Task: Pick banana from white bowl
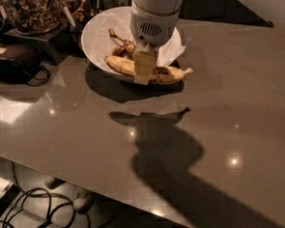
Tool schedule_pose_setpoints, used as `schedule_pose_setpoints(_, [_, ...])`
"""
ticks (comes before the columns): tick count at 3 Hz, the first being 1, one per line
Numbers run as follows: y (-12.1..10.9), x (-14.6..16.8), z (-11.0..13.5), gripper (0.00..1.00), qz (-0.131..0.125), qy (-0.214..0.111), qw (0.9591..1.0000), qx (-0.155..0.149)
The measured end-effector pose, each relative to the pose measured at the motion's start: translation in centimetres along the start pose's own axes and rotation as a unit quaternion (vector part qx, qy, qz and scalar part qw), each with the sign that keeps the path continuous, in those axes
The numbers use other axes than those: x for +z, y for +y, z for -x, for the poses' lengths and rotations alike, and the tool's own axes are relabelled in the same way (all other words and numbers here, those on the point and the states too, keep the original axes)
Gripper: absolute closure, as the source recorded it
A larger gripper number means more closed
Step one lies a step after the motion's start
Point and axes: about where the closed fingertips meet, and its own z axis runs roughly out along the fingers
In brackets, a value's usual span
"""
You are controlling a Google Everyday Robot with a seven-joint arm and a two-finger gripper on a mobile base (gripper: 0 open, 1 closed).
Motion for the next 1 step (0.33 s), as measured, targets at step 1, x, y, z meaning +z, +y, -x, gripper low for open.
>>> schedule_pose_setpoints(1, [-0.19,0.18,0.18,1.0,-0.002,-0.002,1.0,0.0])
